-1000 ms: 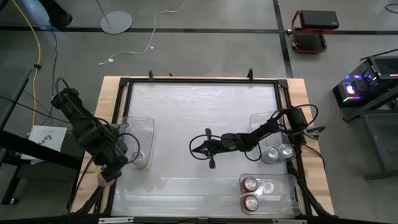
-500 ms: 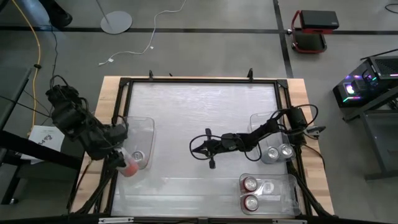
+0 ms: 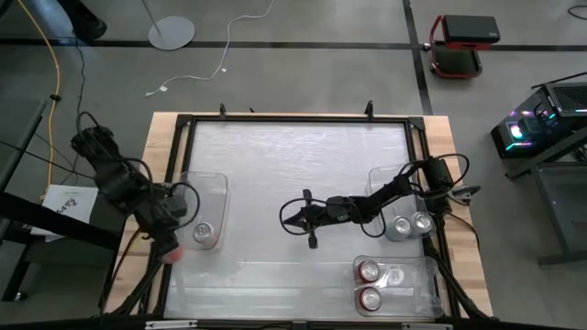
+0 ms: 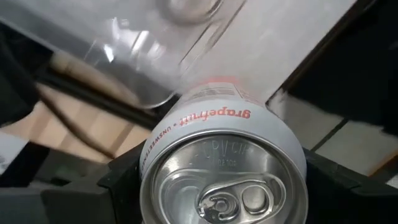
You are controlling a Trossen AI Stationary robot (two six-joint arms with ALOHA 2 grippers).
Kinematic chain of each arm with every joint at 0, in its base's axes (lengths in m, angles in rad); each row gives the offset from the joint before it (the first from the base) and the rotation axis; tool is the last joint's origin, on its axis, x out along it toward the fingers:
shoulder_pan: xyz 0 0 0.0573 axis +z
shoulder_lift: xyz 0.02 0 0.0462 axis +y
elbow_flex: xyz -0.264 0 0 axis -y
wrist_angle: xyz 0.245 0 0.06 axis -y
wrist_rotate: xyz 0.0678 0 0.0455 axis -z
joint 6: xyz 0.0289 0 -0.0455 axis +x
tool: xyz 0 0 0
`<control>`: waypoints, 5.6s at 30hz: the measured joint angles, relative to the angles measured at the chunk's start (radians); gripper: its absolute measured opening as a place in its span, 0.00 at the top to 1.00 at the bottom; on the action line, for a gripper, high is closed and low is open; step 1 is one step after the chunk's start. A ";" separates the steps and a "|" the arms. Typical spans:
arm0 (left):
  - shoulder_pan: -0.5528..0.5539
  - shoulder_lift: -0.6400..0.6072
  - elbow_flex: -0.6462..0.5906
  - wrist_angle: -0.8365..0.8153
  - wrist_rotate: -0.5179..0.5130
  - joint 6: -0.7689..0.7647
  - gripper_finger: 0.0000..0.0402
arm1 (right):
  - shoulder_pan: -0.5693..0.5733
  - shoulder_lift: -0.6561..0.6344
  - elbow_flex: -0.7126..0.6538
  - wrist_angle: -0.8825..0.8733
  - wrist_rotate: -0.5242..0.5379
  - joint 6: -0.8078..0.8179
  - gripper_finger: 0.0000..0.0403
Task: Sort soda cans
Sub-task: Put the orange-white soda can into the left transparent bin
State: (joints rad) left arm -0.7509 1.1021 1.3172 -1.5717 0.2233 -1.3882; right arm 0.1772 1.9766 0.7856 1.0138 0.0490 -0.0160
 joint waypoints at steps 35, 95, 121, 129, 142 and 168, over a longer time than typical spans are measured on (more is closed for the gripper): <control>-0.023 0.045 0.116 0.000 -0.252 0.231 0.28 | 0.002 0.000 0.000 0.000 0.000 0.019 1.00; -0.088 0.108 -0.041 0.002 -0.195 1.019 0.28 | 0.022 0.000 0.105 -0.095 0.001 0.016 1.00; -0.090 -0.017 -0.179 -0.003 -0.316 1.106 0.28 | 0.020 0.000 0.105 -0.089 0.018 0.035 1.00; -0.089 -0.024 -0.179 0.001 -0.328 1.047 0.28 | 0.022 0.000 0.105 -0.090 0.017 0.039 1.00; -0.090 -0.024 -0.182 0.002 -0.311 0.969 0.28 | 0.035 0.000 0.105 -0.089 0.012 0.039 1.00; -0.090 -0.062 -0.354 0.113 -0.306 0.812 0.28 | 0.051 0.000 0.105 -0.085 0.014 0.035 1.00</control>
State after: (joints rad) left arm -0.8408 1.0400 0.9630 -1.4588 -0.0827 -0.5760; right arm 0.2279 1.9766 0.8909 0.9287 0.0635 0.0185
